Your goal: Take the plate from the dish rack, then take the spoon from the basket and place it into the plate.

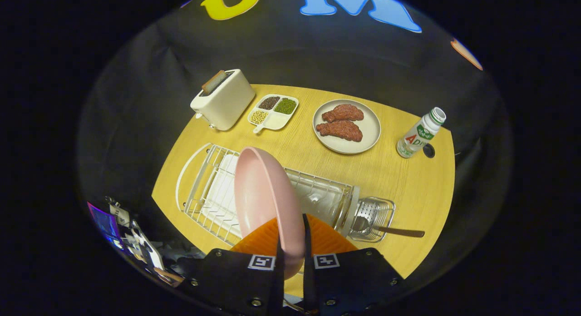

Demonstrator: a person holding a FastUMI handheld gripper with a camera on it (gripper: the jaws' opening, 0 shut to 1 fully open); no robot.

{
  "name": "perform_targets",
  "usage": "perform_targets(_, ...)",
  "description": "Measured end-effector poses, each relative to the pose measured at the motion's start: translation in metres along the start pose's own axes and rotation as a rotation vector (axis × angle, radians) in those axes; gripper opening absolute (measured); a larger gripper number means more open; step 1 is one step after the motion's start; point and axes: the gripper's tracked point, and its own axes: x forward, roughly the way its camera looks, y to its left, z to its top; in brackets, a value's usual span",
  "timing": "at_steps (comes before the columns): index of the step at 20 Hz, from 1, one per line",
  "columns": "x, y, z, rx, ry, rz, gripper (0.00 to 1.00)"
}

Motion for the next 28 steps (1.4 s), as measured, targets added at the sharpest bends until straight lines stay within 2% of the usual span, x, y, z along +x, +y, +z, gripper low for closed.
perform_targets(6,-0.031,0.006,-0.060,0.218,-0.060,0.194,0.16)
perform_targets(13,-0.042,0.002,-0.163,0.360,-0.057,0.302,0.17)
perform_targets(22,-0.004,0.009,-0.268,0.503,0.007,0.356,0.17)
perform_targets(28,0.033,-0.003,-0.303,0.516,0.015,0.316,0.16)
